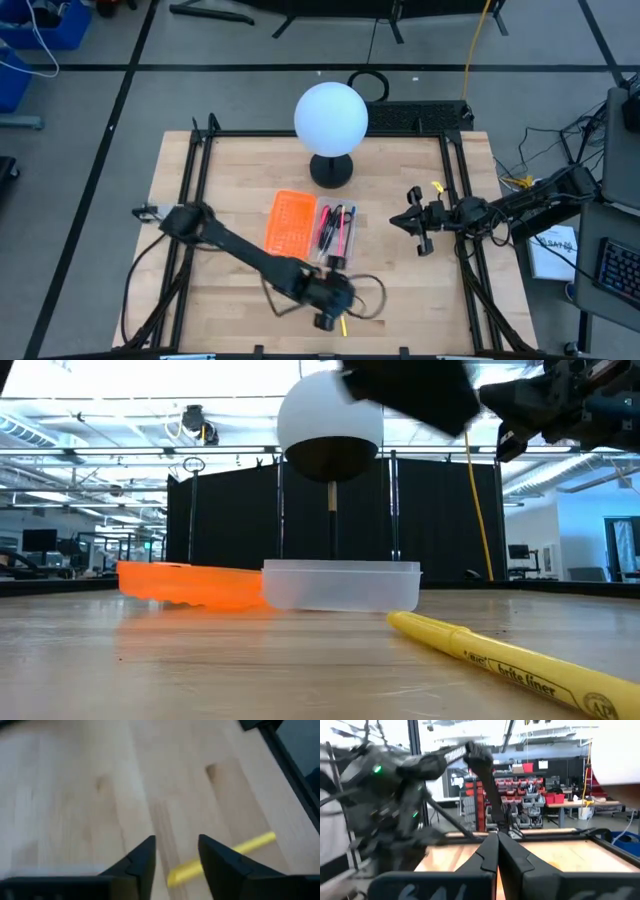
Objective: Pick & place school supplies into a supply box
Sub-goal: Put the yellow pen into the supply box
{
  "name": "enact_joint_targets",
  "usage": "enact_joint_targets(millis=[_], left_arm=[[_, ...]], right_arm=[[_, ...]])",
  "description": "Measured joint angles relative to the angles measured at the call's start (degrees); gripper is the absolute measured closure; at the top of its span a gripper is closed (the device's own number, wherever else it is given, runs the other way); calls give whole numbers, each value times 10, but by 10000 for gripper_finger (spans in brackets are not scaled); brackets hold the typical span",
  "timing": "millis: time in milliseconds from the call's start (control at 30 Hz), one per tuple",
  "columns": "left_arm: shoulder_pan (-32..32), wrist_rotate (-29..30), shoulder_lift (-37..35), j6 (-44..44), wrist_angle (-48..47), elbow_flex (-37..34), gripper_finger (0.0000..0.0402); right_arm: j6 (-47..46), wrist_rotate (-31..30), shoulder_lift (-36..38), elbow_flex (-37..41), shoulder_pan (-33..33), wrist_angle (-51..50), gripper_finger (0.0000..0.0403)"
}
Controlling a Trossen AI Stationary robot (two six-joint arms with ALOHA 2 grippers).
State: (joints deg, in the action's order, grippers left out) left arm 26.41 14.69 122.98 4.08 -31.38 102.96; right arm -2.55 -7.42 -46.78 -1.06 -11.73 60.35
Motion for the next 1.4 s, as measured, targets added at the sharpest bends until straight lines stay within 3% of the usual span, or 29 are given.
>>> enact_joint_targets(millis=[167, 300, 467, 800, 1400], left_arm=[[1, -18, 82, -99, -49, 132, 194], [1, -43, 124, -171, -94, 180, 170], [1, -113, 128, -296, -123, 165, 159], [4, -114, 128, -421, -91, 145, 158], [26, -105, 173, -438, -97, 145, 158]], right_arm=[[3, 0, 0, 0, 0, 15, 403], [18, 0, 0, 0, 0, 9, 403], [55, 1, 0, 0, 0, 11, 403], [67, 1, 0, 0, 0, 11, 403], [32, 1, -1, 0, 0, 12, 403]])
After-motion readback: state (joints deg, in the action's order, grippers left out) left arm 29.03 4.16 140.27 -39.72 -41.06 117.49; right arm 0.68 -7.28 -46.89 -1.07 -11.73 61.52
